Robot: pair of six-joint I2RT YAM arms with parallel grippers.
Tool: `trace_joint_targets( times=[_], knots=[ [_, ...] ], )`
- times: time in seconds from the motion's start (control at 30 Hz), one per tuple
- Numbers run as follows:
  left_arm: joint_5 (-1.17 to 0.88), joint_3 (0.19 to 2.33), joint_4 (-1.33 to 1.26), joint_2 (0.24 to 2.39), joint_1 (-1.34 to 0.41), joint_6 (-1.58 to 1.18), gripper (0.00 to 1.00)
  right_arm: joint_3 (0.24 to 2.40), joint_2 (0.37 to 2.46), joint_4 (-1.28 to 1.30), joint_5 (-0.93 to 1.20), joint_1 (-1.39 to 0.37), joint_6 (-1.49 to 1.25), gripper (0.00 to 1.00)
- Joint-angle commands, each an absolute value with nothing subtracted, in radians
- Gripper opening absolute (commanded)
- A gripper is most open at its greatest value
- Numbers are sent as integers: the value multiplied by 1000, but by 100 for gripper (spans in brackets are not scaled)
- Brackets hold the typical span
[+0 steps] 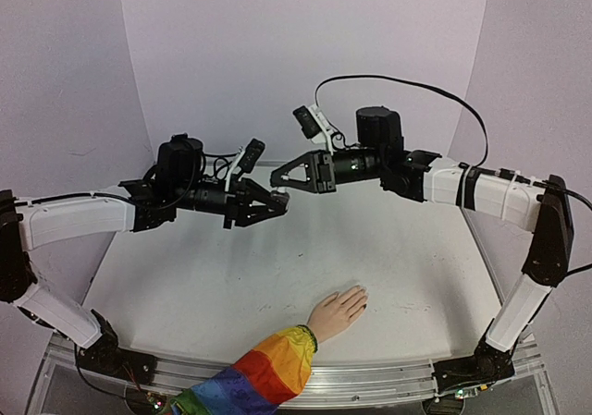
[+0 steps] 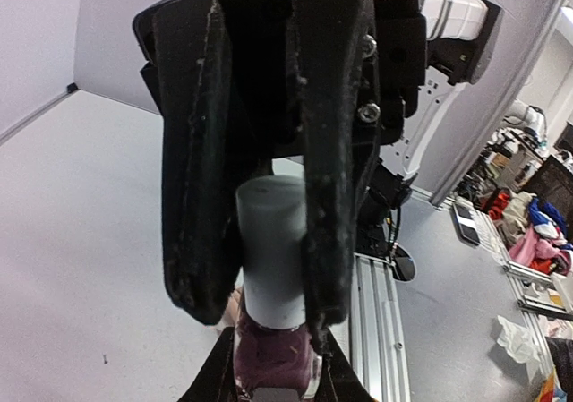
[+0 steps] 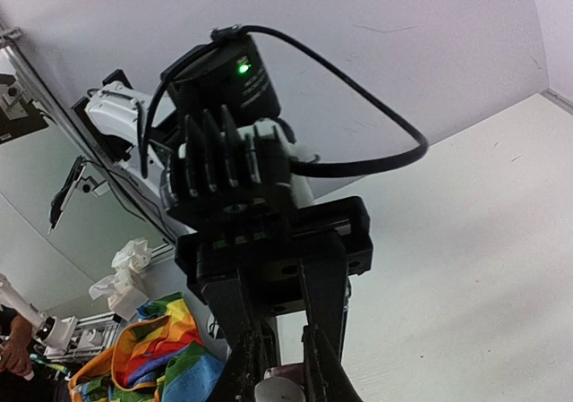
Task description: Paint the nails
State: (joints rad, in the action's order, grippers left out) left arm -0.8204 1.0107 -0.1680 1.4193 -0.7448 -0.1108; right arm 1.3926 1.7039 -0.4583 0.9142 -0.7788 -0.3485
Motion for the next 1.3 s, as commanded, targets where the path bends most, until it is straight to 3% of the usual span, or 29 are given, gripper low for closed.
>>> trace_joint_targets(
  times=[0.0,0.1,0.23,0.37,0.5,0.6,0.67,0.8,0.97,1.07,1.27],
  knots=[
    [-503,986,-222,1312,-734,-51,0,1388,1716,-498,771,-829,-384,0],
    [-333,959,-214,1274,-735,-13,0,1395,1733,-443,497,-875,-414,0],
    [-197,942,-206,1237,-735,31,0,1582,1862,-165,-174,-1051,-525,0],
    [-165,936,-203,1226,-736,47,0,1649,1921,-154,-324,-1160,-642,0],
    [-182,939,-198,1230,-739,54,0,1671,1897,-179,-318,-1158,-599,0],
    [-193,943,-194,1236,-742,54,0,1620,1828,-257,-183,-1107,-573,0],
    [-197,946,-190,1242,-742,52,0,1560,1764,-320,-113,-1074,-540,11],
    [-205,953,-179,1260,-744,56,0,1498,1659,-331,6,-1011,-471,46],
    [-259,969,-166,1283,-744,51,0,1386,1549,-372,263,-897,-409,75],
    [-392,984,-166,1300,-743,45,0,1323,1508,-395,455,-826,-383,82],
    [-826,1046,-166,1361,-743,10,0,1266,1462,-442,724,-748,-339,82]
  ],
)
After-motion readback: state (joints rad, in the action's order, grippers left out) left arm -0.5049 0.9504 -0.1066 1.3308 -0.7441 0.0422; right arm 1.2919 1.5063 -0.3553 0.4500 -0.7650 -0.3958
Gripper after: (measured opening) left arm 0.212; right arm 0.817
